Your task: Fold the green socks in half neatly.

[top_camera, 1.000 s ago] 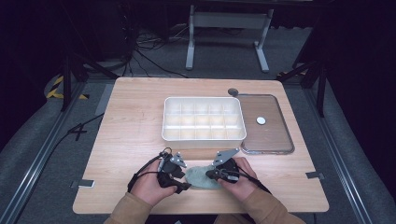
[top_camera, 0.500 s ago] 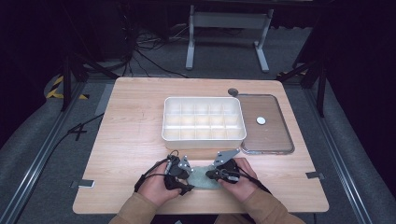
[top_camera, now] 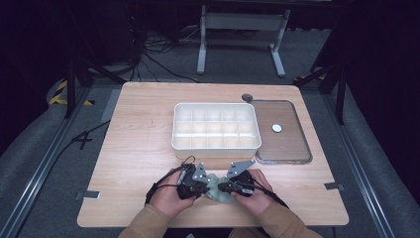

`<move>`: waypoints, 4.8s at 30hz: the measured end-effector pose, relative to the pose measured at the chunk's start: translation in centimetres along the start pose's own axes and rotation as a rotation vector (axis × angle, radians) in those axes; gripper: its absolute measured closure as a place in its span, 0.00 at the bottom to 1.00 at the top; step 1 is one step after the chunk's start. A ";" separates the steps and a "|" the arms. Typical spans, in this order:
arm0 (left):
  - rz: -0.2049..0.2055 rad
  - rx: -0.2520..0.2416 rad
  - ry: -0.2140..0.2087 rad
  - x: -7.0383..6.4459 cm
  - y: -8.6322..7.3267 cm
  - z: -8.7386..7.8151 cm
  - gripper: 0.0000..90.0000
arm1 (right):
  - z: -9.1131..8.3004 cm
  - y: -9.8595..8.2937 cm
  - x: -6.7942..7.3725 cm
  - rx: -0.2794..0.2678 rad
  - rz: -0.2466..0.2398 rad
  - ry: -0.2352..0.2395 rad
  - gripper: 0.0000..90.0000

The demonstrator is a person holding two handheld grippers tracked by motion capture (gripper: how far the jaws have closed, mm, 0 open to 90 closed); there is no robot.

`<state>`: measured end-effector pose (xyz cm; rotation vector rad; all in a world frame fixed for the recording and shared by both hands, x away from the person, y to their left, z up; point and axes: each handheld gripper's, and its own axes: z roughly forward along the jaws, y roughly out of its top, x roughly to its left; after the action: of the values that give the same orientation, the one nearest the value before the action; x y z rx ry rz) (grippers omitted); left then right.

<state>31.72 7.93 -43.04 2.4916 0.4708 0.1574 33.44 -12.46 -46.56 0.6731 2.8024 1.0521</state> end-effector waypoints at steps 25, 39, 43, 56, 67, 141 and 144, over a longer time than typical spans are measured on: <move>-0.151 0.120 -0.054 1.1 -1.0 -0.4 0.64 | 0.1 -0.4 0.3 -0.037 0.007 0.008 0.98; -0.069 0.168 -0.037 0.2 -0.6 1.7 0.92 | 0.1 -0.4 0.4 -0.034 0.010 0.003 0.98; -0.034 0.078 -0.038 -0.4 0.4 0.8 0.93 | 0.1 -0.4 0.5 -0.034 0.008 0.000 0.98; 0.003 0.064 -0.023 -0.5 1.0 0.0 0.93 | -2.3 -0.6 0.2 -0.064 0.039 -0.015 0.90; 0.052 0.096 -0.040 -0.5 2.2 0.3 0.93 | -3.4 -3.3 -0.9 0.040 0.120 -0.039 0.93; -0.117 -0.013 -0.103 -0.6 1.5 0.7 0.87 | -2.8 -2.0 -0.9 0.023 0.046 -0.068 0.99; -0.130 -0.041 -0.099 -0.6 1.6 1.0 0.83 | -2.8 -2.2 -0.9 0.010 0.058 -0.067 0.99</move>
<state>31.84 5.91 -42.96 2.4072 0.5796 -0.0083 32.82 -16.08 -45.91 0.7801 2.7492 1.0056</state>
